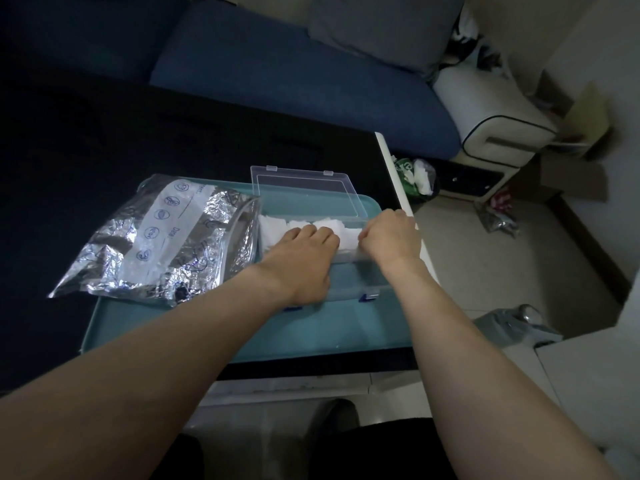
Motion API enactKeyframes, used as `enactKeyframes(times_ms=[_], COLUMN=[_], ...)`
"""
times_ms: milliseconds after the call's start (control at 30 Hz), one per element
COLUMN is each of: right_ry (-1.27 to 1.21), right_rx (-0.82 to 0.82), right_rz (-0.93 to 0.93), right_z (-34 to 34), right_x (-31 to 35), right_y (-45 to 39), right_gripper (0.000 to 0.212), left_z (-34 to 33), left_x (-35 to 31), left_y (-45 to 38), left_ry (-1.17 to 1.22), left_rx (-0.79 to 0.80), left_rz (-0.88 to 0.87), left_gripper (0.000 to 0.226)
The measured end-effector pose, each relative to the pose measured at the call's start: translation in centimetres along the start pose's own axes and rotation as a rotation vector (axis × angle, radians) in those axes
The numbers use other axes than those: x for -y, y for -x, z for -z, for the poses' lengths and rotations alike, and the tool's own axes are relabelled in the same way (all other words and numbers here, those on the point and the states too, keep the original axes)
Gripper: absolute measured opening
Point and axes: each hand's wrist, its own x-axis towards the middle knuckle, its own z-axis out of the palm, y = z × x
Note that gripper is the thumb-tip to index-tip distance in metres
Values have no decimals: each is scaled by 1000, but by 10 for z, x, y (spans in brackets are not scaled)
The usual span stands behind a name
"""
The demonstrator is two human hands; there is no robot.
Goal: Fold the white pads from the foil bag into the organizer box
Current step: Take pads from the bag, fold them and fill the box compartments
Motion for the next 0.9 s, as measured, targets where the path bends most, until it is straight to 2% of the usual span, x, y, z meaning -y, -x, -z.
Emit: enactKeyframes(times_ms=[133, 200, 267, 333, 367, 433, 500, 567, 633, 800, 900], right_ry=[-86, -146, -296, -453, -502, -582, -643, -665, -665, -573, -539], right_rx=[95, -6, -165, -294, -321, -296, -196, -81, 40, 244, 294], right_rz=[-70, -21, 67, 180, 245, 352, 405, 444, 513, 719, 750], right_z=[1, 4, 13, 25, 30, 35, 35, 33, 29, 24, 19], right_x=[-3, -5, -6, -3, 2, 16, 33, 52, 71, 104, 116], right_y=[-5, -3, 2, 12, 18, 29, 42, 55, 69, 94, 104], right_gripper=[35, 27, 21, 21, 21, 20, 17, 16, 16, 12, 18], left_z=[3, 10, 24, 38, 44, 52, 54, 54, 56, 67, 71], left_x=[2, 5, 9, 15, 19, 28, 36, 45, 55, 66, 70], left_y=[3, 9, 15, 21, 25, 34, 45, 50, 54, 60, 66], left_ry=[33, 129, 185, 127, 69, -68, -172, -187, -115, 79, 218], left_rx=[-30, -139, -320, -518, -558, -491, -315, -143, -41, -226, -281], left_rz=[-40, -66, -33, 67, 150, 350, 552, 700, 786, 684, 728], left_gripper=[50, 48, 40, 33, 33, 44, 56, 59, 55, 28, 24])
